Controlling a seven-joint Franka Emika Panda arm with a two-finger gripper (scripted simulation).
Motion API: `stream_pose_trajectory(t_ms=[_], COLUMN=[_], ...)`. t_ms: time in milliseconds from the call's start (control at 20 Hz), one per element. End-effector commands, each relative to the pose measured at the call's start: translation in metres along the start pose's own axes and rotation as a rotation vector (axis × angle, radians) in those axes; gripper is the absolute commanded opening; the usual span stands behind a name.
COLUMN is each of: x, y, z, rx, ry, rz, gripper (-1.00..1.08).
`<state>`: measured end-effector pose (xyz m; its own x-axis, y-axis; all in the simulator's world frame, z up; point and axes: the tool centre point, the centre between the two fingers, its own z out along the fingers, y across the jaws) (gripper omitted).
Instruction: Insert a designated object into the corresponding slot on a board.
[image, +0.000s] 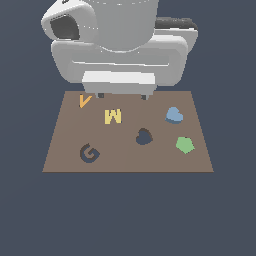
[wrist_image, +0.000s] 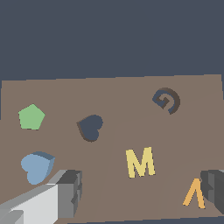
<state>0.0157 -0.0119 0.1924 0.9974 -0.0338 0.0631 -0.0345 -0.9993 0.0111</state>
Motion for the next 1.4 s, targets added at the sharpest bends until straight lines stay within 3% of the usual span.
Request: stream_pose_trajectory(t_ms=[0, 350, 700, 1000, 1350], x=[0.000, 0.002, 0.006, 0.006, -0.007], y=[0.000, -0.007, -0.028, -0.059, -0.108], z=[0.000, 0.005, 0.021, 0.044, 0.080], rx=[0.000, 0.002, 0.008, 0.017, 0.031], ry=[0.000, -0.002, -0.007, -0.014, -0.026], rz=[0.000, -0.044, -0.181, -0.379, -0.700], gripper=[1.00, 1.00, 1.00, 1.00, 1.00])
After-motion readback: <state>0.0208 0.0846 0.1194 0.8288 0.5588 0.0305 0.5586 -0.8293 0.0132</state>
